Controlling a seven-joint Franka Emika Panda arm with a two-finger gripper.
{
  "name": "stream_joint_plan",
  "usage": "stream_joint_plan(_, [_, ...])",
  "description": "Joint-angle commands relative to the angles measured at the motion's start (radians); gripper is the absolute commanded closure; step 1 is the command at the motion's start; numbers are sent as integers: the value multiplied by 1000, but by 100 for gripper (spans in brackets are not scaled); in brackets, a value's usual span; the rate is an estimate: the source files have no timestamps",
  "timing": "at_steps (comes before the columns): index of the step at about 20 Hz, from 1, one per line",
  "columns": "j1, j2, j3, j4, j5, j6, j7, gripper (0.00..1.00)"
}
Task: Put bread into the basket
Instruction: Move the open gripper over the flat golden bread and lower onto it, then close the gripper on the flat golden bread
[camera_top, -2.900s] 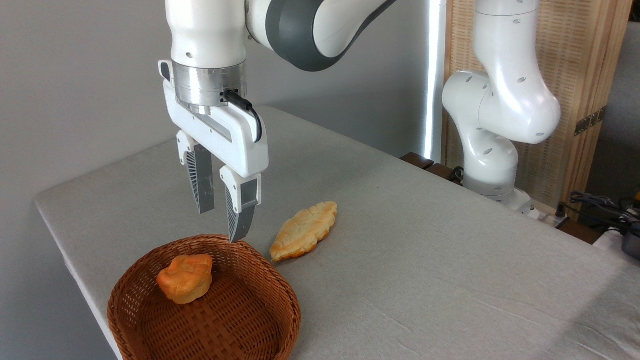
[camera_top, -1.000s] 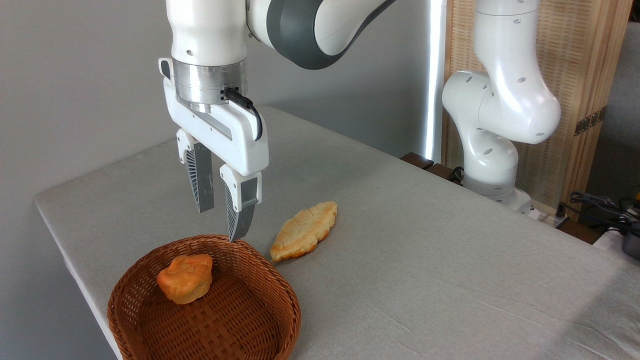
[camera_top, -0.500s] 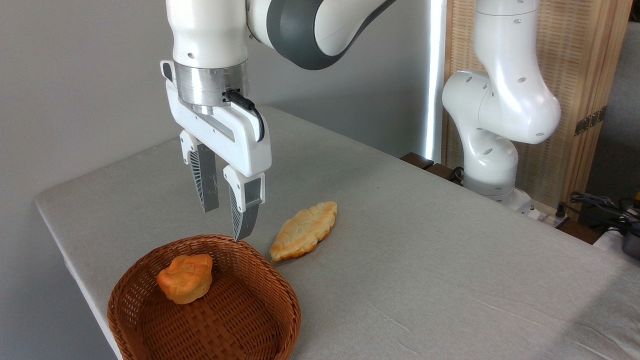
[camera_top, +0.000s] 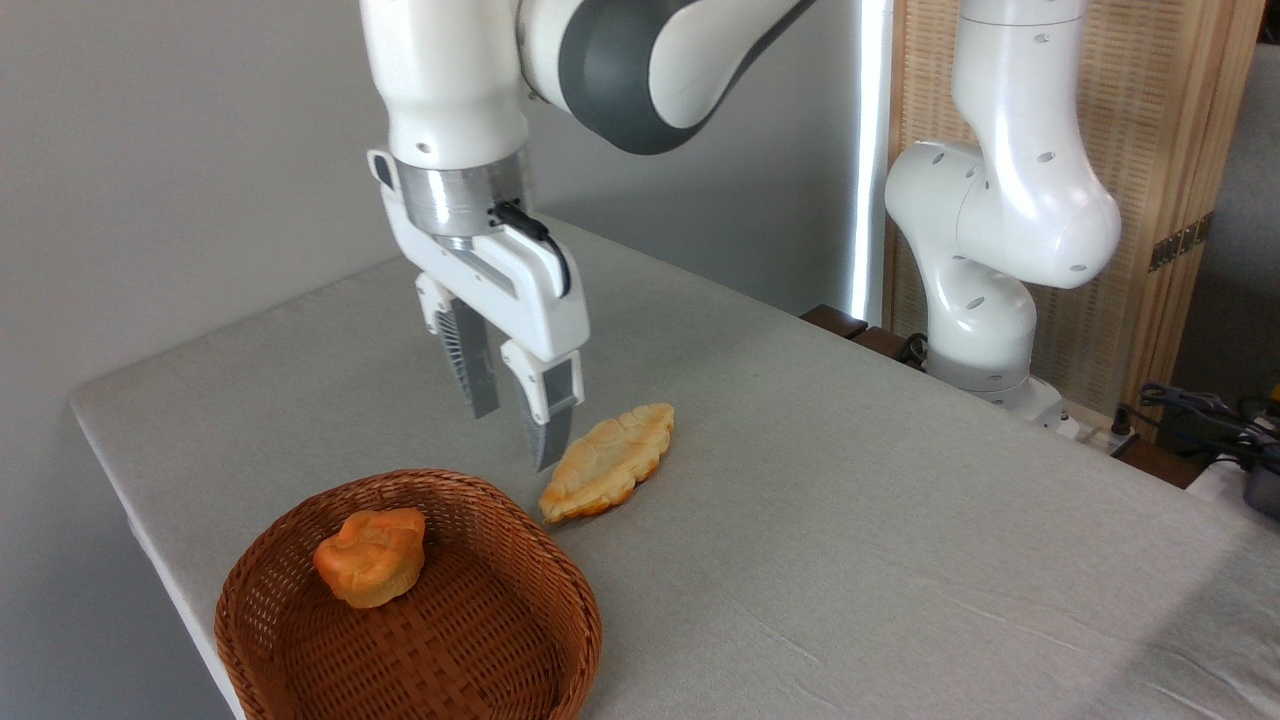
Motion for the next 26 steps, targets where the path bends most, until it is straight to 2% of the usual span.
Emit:
stream_joint_plan(1, [-51, -42, 0, -83, 5, -6, -16, 0])
stream_joint_plan(4, [-54, -43, 0, -120, 3, -10, -23, 0])
stream_joint_plan(10, [-63, -33, 0, -153, 5, -24, -147, 0])
stream_joint_plan(26, [-66, 53, 2, -166, 17, 13, -136, 0])
